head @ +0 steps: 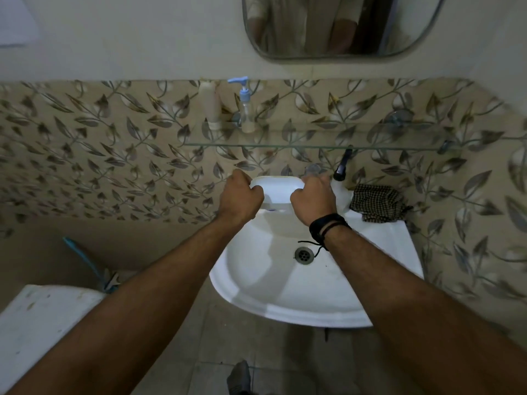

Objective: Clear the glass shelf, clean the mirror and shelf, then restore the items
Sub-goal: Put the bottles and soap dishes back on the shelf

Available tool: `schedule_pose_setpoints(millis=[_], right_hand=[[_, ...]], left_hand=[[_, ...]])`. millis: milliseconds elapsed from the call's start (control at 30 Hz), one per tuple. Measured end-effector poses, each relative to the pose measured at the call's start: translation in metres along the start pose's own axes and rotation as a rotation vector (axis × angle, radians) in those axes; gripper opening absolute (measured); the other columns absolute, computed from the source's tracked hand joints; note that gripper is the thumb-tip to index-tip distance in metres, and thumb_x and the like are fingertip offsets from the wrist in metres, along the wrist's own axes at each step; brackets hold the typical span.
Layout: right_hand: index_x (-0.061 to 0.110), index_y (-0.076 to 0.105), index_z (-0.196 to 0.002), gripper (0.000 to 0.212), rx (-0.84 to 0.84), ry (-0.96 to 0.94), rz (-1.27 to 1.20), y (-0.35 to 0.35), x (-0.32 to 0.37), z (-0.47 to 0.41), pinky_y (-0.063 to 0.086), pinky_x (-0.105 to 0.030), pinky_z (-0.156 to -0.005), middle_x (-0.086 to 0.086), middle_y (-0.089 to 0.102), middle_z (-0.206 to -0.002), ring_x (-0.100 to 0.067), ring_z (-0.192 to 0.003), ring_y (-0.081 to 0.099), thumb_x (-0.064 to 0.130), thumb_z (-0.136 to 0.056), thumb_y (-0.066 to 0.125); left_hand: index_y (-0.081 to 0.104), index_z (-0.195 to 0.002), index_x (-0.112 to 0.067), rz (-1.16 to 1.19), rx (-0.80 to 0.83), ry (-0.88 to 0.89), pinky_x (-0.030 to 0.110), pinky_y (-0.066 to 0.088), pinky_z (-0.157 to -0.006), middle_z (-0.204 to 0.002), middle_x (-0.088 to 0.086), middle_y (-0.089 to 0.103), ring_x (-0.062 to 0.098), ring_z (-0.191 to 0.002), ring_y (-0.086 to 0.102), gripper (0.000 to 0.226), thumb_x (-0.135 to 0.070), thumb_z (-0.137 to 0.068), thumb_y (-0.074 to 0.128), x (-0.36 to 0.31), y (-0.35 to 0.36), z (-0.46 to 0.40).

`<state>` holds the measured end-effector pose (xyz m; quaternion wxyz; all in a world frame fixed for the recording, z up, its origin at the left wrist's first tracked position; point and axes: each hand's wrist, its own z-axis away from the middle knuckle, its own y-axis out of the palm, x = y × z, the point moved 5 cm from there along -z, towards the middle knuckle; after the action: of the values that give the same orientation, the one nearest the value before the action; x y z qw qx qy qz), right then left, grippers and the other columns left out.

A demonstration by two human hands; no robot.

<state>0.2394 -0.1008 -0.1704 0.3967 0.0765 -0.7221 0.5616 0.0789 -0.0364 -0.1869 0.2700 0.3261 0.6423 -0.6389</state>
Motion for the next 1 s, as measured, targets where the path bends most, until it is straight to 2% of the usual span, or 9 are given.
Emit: schedule_pose_setpoints(millis=[167,300,333,467,567,667,733,833,1000], right_hand=[[-0.001,0.058,-0.119,0.036,-0.105,-0.088,-0.005,-0.036,0.024,-0.015,0.043,-0.034,-0.092,-0.017,0.044,-0.133,-0.038,-0.111,0.055,0.006,-0.086,0.048],[0.001,0.058,-0.124,0.039,-0.137,-0.113,0.037,-0.060,0.040,-0.041,0.043,-0.034,-0.095,-0.018,0.044,-0.136,-0.038,-0.114,0.054,0.009,-0.087,0.048],[0.001,0.057,-0.125,0.040,-0.143,-0.111,0.044,-0.065,0.042,-0.049,0.043,-0.034,-0.095,-0.018,0.043,-0.137,-0.038,-0.115,0.054,0.010,-0.088,0.048],[0.000,0.059,-0.122,0.038,-0.153,-0.096,0.095,-0.077,0.047,-0.083,0.045,-0.034,-0.093,-0.018,0.041,-0.140,-0.038,-0.112,0.056,0.012,-0.087,0.050],[-0.001,0.061,-0.113,0.031,-0.144,-0.093,0.134,-0.078,0.049,-0.105,0.046,-0.035,-0.090,-0.018,0.044,-0.135,-0.038,-0.108,0.056,0.013,-0.086,0.051],[-0.001,0.063,-0.106,0.028,-0.134,-0.088,0.176,-0.075,0.050,-0.122,0.046,-0.035,-0.085,-0.019,0.046,-0.131,-0.038,-0.105,0.057,0.013,-0.085,0.051],[-0.001,0.063,-0.105,0.028,-0.120,-0.082,0.200,-0.070,0.050,-0.132,0.044,-0.033,-0.081,-0.020,0.046,-0.130,-0.038,-0.105,0.057,0.013,-0.083,0.052],[-0.001,0.062,-0.106,0.029,-0.096,-0.066,0.240,-0.063,0.048,-0.141,0.040,-0.032,-0.075,-0.019,0.045,-0.130,-0.038,-0.103,0.057,0.013,-0.083,0.052],[0.005,0.061,-0.115,0.039,-0.103,-0.045,0.295,-0.060,0.047,-0.143,0.050,-0.044,-0.091,-0.016,0.047,-0.128,-0.038,-0.112,0.054,0.023,-0.082,0.049]], left_hand=[[0.046,-0.097,-0.009,0.081,-0.046,0.088,0.034,0.054,-0.042,-0.100,0.012,0.055,0.030,-0.078,0.063,0.022,-0.022,-0.081,0.053,-0.037,-0.021,-0.012],[0.050,-0.099,-0.007,0.105,-0.077,0.122,0.046,0.060,-0.062,-0.100,0.012,0.056,0.031,-0.083,0.062,0.025,-0.024,-0.081,0.056,-0.068,-0.028,-0.033],[0.051,-0.099,-0.007,0.119,-0.075,0.123,0.047,0.060,-0.062,-0.099,0.012,0.057,0.029,-0.080,0.063,0.024,-0.024,-0.082,0.056,-0.075,-0.027,-0.039],[0.055,-0.099,-0.007,0.177,-0.032,0.093,0.038,0.059,-0.046,-0.093,0.011,0.059,0.028,-0.074,0.065,0.021,-0.020,-0.083,0.053,-0.095,-0.016,-0.066],[0.056,-0.115,-0.002,0.096,-0.009,0.101,0.044,0.062,-0.061,-0.108,0.016,0.059,0.030,-0.084,0.063,0.036,-0.017,-0.082,0.051,-0.103,-0.009,-0.087],[0.059,-0.117,-0.001,-0.017,-0.015,0.137,0.044,0.057,-0.082,-0.114,0.019,0.060,0.035,-0.096,0.061,0.041,-0.016,-0.080,0.049,-0.107,-0.004,-0.105],[0.059,-0.120,-0.002,-0.065,-0.017,0.147,0.037,0.051,-0.084,-0.117,0.019,0.060,0.034,-0.101,0.060,0.042,-0.016,-0.082,0.048,-0.106,-0.001,-0.116],[0.059,-0.123,-0.002,-0.111,-0.008,0.156,0.038,0.050,-0.087,-0.120,0.019,0.060,0.035,-0.105,0.059,0.043,-0.015,-0.084,0.048,-0.105,0.003,-0.124],[0.058,-0.123,-0.001,-0.189,-0.015,0.192,0.037,0.048,-0.086,-0.121,0.021,0.058,0.036,-0.106,0.059,0.040,-0.017,-0.088,0.047,-0.106,0.005,-0.127]])
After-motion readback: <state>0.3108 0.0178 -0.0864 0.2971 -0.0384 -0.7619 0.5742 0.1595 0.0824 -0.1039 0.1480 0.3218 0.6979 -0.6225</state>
